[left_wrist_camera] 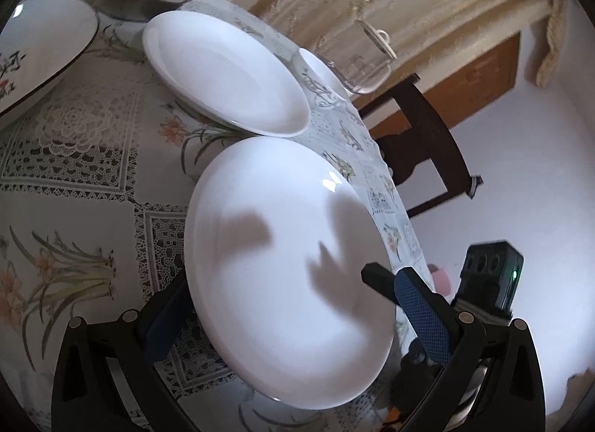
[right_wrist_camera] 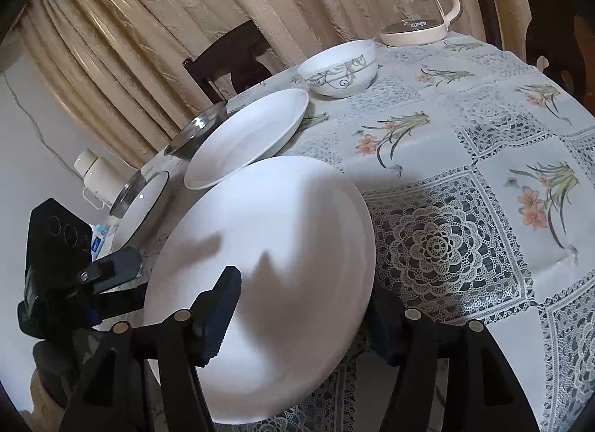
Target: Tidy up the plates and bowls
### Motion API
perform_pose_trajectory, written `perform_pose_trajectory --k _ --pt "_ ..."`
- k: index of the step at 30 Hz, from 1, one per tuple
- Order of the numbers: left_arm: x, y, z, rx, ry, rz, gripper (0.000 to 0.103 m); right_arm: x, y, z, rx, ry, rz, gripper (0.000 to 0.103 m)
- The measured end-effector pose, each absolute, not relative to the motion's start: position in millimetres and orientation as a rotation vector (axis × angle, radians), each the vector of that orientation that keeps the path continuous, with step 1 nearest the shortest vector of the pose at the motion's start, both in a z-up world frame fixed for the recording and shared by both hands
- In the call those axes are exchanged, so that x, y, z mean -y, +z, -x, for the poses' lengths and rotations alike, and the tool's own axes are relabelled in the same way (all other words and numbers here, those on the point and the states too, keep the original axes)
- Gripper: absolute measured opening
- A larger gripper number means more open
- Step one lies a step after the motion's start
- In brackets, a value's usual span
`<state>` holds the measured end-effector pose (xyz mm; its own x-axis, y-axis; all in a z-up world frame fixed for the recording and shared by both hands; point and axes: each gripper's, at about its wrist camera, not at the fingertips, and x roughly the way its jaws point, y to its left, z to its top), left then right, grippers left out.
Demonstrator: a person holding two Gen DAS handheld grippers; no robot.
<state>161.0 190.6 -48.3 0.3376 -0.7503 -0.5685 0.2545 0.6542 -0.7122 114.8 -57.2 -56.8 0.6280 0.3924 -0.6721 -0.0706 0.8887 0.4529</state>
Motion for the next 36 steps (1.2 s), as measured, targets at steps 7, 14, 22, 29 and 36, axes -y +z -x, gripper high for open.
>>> perform_pose_trajectory --k 7,14,22,29,36 --pt "-196.3 -51.4 -159.1 -1.031 -0.624 0.549 0.072 67.4 -58.8 -113.3 -0.86 0.233 -0.437 0.044" --pt "-197.9 -54.1 -150.2 -1.002 -0.559 0.461 0.046 68.2 -57.4 -110.5 -0.851 0.224 -0.422 0.039" --pt "-199.2 -44.4 -133.9 -0.941 -0.557 0.393 0.046 59.1 -51.4 -104.7 -0.824 0.234 -0.357 0.037" --pt "-217.1 -33.3 -119.1 -0.898 -0.515 0.363 0.044 36.1 -45.0 -98.8 -0.808 0.287 -0.3 0.036" --pt "-251.0 -35.4 -99.9 -0.896 -0.435 0.366 0.043 2.7 -47.2 -99.6 -0.833 0.364 -0.282 0.036"
